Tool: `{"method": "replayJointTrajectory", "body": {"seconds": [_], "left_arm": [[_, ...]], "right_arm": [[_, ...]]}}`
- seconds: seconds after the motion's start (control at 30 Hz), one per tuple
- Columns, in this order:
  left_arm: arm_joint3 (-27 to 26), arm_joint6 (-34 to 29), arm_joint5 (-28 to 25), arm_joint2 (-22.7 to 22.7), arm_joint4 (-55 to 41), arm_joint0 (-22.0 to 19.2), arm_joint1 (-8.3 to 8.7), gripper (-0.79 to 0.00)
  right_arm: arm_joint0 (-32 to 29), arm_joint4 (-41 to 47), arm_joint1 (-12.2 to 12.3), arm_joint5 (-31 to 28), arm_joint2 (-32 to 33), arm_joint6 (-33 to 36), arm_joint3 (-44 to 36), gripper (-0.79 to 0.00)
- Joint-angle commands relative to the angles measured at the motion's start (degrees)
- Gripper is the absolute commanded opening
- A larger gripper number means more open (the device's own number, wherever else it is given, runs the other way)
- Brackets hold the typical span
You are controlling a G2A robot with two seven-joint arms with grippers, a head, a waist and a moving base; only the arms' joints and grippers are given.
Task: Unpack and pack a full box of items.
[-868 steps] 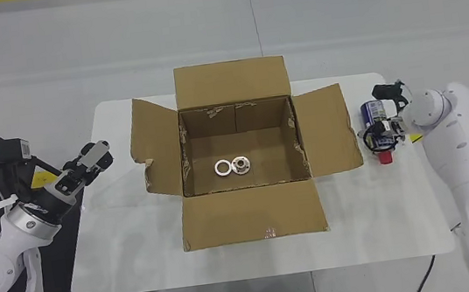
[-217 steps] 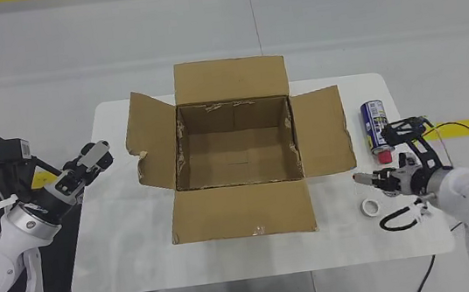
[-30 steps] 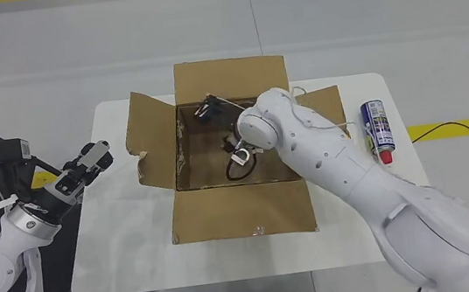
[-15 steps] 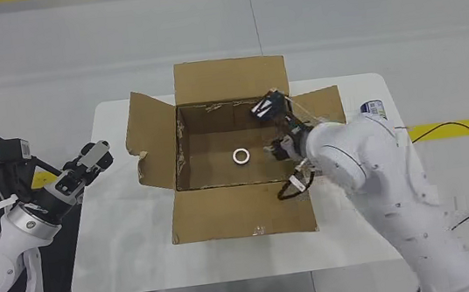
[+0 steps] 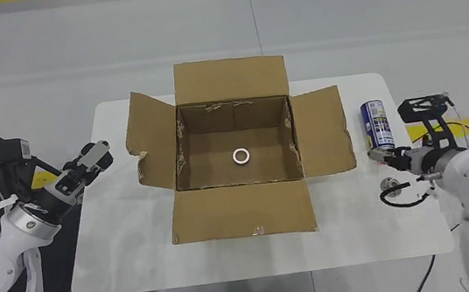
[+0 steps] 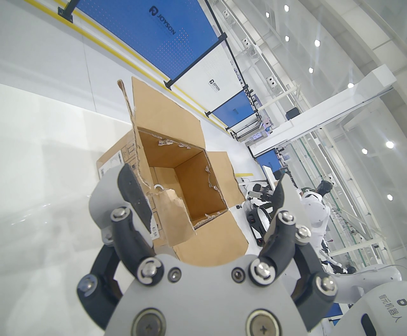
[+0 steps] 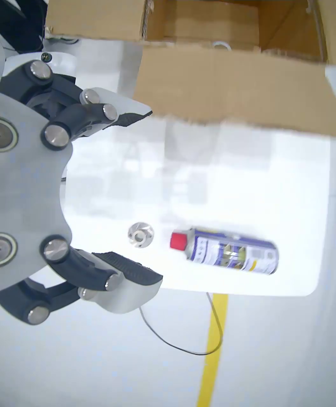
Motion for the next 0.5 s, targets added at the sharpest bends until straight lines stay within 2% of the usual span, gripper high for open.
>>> {"method": "replayJointTrajectory", "body": {"seconds": [0.0,0.07,0.47], "left_arm": [[0.0,0.0,0.0,0.0,0.0,0.0,0.0,0.0],[0.0,0.0,0.0,0.0,0.0,0.0,0.0,0.0],[0.0,0.0,0.0,0.0,0.0,0.0,0.0,0.0]], "right_arm": [[-0.9,1.5,0.3,0.1,3.7,0.1,2.4,0.0],[-1.4,0.5,0.6,1.2,5.6,0.1,3.9,0.0],[-1.4,0.5,0.6,1.2,5.6,0.1,3.9,0.0]]}}
